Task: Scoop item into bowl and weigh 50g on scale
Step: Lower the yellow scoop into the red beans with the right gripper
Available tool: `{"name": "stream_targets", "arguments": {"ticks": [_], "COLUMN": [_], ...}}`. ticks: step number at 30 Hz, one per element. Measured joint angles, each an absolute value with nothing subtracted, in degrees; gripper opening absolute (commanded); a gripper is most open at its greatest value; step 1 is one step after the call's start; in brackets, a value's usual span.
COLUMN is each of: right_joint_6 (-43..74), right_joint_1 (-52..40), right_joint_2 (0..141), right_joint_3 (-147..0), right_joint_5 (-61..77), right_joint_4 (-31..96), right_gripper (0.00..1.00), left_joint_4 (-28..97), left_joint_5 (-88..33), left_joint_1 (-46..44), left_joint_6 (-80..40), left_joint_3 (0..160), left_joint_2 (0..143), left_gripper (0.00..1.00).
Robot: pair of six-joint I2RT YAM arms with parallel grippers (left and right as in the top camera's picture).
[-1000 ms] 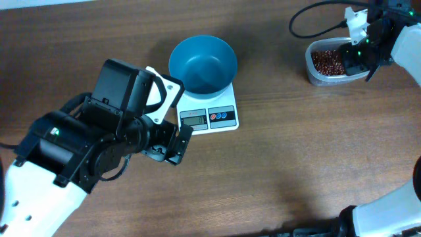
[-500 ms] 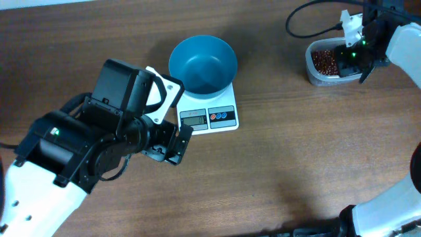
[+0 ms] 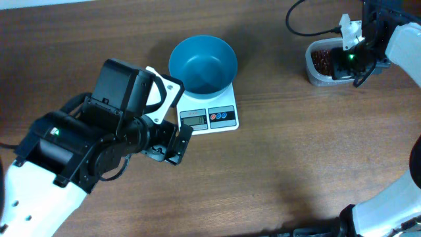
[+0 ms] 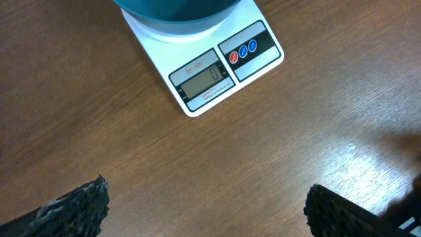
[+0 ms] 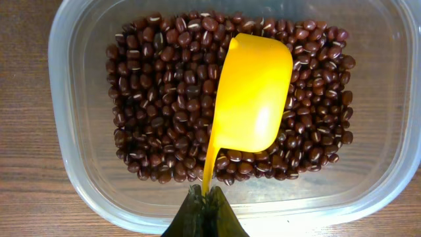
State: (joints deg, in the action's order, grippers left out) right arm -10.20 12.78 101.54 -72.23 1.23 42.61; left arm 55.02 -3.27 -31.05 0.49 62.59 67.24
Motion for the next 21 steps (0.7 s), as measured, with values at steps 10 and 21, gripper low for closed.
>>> {"name": "stream_targets", "arguments": {"ticks": [10, 21], "right_joint_6": [-5.8, -1.5], "right_joint_1": [15.4, 27.0], "right_joint_2": [101.5, 103.1], "right_joint_3": [-73.6, -73.6], "right_joint_5": [7.8, 29.4], "right_joint_4": [46.0, 46.9], "right_gripper": [0.04, 0.04], "left_joint_4": [55.0, 55.0], "left_joint_5": [-3.3, -3.3], "left_joint_1": [-31.0, -31.0], "left_joint_6": [0.5, 0.5], "left_joint_3": [62.6, 62.6], "left_joint_2": [67.2, 67.2], "left_gripper": [0.99, 0.99]}}
